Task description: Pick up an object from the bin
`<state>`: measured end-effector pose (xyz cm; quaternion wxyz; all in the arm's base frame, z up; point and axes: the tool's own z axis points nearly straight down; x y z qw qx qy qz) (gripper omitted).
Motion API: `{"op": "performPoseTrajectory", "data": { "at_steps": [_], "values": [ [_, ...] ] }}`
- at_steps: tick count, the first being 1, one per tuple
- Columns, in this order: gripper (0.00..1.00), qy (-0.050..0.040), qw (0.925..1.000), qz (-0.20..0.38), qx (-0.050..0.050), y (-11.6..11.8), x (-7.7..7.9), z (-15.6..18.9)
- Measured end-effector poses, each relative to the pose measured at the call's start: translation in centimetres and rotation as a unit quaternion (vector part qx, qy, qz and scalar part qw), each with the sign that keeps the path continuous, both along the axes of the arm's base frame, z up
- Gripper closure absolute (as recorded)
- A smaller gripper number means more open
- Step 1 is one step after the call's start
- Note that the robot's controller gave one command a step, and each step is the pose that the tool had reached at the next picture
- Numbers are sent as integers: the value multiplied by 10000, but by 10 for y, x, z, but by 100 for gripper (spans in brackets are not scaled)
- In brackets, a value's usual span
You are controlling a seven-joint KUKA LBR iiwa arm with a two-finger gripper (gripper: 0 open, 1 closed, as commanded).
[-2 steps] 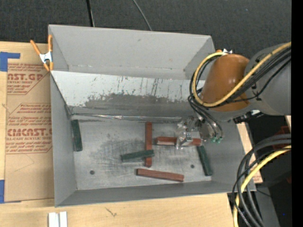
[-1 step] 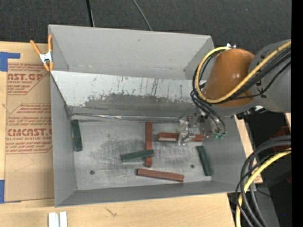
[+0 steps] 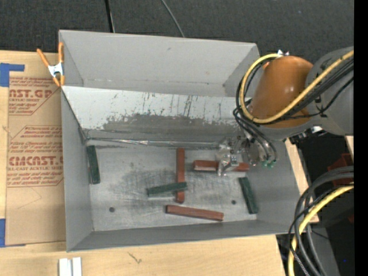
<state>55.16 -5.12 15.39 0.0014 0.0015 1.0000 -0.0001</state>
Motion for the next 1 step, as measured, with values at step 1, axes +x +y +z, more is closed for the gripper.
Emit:
{"op": "performPoseTrajectory", "data": {
  "at_steps": [1],
  "values": [
    [100,11,10000,-1,2,0,0,14]
  ]
}}
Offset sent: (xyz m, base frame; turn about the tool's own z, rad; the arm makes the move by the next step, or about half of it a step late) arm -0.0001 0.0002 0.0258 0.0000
